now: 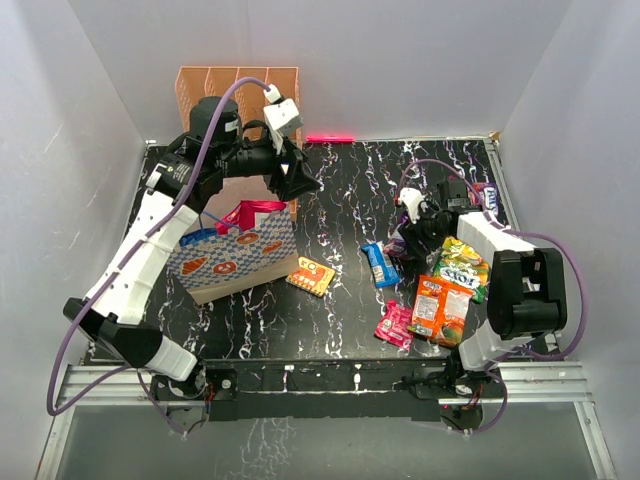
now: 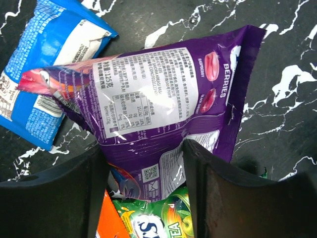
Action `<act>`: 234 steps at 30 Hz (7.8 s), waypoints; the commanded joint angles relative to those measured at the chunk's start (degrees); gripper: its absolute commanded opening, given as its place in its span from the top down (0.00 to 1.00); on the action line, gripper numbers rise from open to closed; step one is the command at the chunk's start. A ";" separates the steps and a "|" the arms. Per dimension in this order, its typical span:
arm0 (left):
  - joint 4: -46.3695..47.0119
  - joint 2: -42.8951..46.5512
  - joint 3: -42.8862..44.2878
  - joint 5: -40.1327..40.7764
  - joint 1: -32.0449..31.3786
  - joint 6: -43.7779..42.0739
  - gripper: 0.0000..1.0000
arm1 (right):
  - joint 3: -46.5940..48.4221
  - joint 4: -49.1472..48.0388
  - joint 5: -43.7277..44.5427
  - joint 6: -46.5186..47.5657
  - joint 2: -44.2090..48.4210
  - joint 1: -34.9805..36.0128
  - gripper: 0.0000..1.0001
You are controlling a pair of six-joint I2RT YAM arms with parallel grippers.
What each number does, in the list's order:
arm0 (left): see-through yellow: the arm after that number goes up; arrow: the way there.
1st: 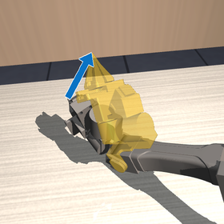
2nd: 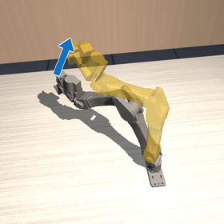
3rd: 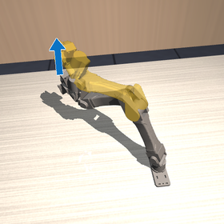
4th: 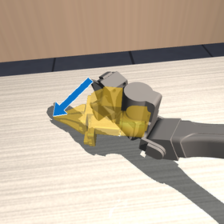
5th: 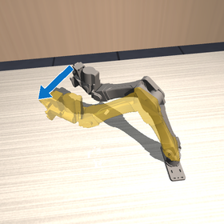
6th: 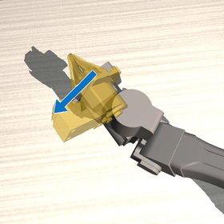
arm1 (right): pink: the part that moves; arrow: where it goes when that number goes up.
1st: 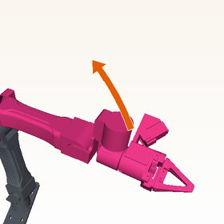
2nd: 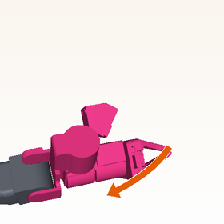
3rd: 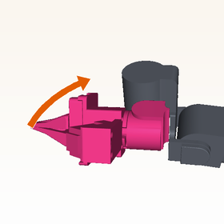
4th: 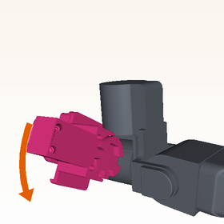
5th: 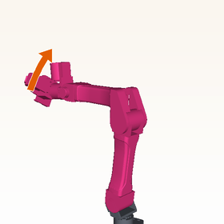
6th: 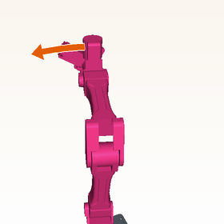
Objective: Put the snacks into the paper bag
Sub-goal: Pick up the snack from the center of the board, then place the snack in the paper bag, then pick up the snack from the center of the board.
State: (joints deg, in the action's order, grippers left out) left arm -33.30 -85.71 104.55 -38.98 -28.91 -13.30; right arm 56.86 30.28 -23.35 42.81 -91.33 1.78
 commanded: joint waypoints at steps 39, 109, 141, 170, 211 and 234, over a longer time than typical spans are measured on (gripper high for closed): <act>-19.00 -10.01 7.08 -7.68 -12.89 -44.65 0.02 | 20.92 8.54 -37.34 -19.51 17.35 14.66 0.86; -20.11 5.63 18.05 32.57 -2.50 -25.61 0.95 | 11.78 2.93 -28.08 -25.04 27.96 5.68 0.11; -28.47 11.84 -7.89 56.41 5.03 -29.44 0.95 | 9.28 1.76 -28.59 -25.69 28.45 4.37 0.11; -30.83 9.66 -14.55 56.19 7.79 -28.06 0.53 | 8.35 1.40 -28.59 -25.74 28.37 4.29 0.10; 5.57 13.81 -13.15 62.52 8.19 -17.98 0.02 | 9.15 -7.65 26.14 -21.98 11.82 -1.55 0.05; 2.86 15.82 -13.39 58.24 8.68 -17.22 0.02 | 33.99 -12.00 38.66 -17.61 -26.83 -6.48 0.13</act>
State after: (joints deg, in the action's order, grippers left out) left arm -29.80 -71.99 90.26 19.97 -20.71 -31.24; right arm 85.78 19.49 13.82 24.21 -116.09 -3.29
